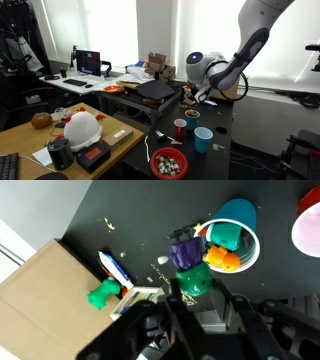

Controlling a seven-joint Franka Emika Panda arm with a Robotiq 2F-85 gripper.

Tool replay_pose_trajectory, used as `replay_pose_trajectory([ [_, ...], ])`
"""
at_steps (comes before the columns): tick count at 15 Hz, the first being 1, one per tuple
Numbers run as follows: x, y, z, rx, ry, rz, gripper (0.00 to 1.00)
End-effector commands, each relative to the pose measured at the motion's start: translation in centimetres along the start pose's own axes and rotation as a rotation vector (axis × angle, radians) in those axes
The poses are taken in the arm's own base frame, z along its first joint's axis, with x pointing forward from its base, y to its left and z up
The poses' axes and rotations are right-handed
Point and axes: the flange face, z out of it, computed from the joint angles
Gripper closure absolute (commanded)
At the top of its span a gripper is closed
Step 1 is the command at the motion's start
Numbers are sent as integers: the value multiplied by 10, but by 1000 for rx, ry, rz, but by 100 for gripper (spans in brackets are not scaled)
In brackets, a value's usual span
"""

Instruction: Pick up some of the objects in the bowl and put it in the cup

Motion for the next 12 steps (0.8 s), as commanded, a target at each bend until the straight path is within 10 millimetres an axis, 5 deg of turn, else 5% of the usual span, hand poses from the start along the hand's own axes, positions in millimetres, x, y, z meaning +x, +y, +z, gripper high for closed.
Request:
replay_pose_trajectory([
  [1,14,-12,9,-19,76,-22,89],
  [12,-6,-43,41,-51,246,-98,89],
])
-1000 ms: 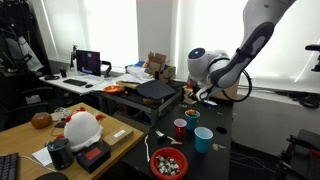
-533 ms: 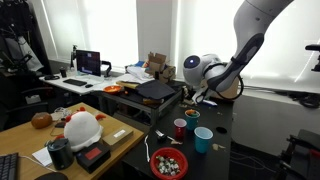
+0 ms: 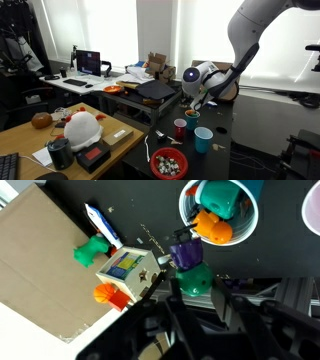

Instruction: Pick up some of the objects in the bowl and put it in the cup

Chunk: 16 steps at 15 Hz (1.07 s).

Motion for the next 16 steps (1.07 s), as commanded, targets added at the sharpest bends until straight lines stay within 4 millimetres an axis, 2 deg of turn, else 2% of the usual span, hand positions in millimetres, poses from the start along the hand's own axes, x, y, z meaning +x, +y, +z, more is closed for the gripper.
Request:
replay_pose_trajectory([
  [1,-8,-2,14,-15,43,-17,89],
  [8,-46,-21,36,-38,150,-116,89],
  [13,-52,-24,40,-56,224,-147,89],
  [14,-50,-22,40,-60,231,-143,79],
  [15,-49,-20,40,-60,232,-148,39],
  [16,-48,-17,39,-57,230,-149,38],
])
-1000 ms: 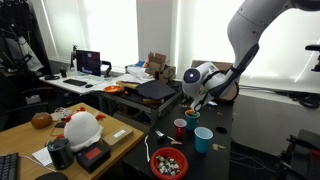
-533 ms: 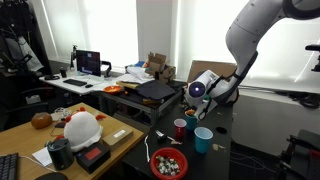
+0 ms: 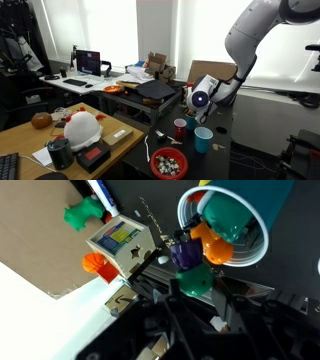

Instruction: Pick up some of the objects in the bowl and put it in the cup

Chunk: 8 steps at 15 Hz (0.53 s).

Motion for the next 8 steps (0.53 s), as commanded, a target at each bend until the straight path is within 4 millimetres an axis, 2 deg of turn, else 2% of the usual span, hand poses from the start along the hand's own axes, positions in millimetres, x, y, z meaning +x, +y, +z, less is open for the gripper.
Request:
replay_pose_trajectory([
  [1,8,10,0,-2,20,16,31],
  [5,12,16,-9,38,-21,50,1],
  [8,23,23,-33,128,-106,111,0],
])
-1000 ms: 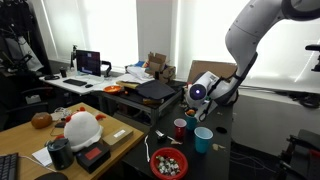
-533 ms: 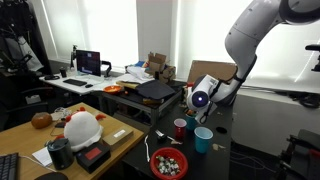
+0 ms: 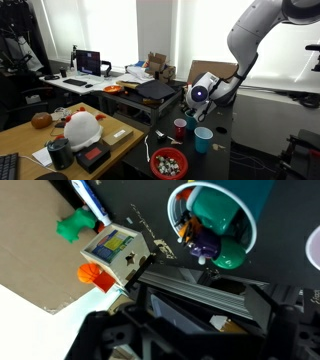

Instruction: Pick up some of the objects in the bowl and put it in the cup

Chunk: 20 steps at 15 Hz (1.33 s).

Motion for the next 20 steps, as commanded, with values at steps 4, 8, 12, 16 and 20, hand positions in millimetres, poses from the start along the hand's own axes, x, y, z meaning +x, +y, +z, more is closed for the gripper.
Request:
replay_pose_trajectory([
  [4,27,30,-78,189,-206,103,0],
  [8,37,48,-128,268,-335,122,0],
  [12,40,52,-188,342,-426,145,0],
  [16,39,58,-240,394,-505,157,0],
  [20,44,73,-280,431,-566,120,0],
])
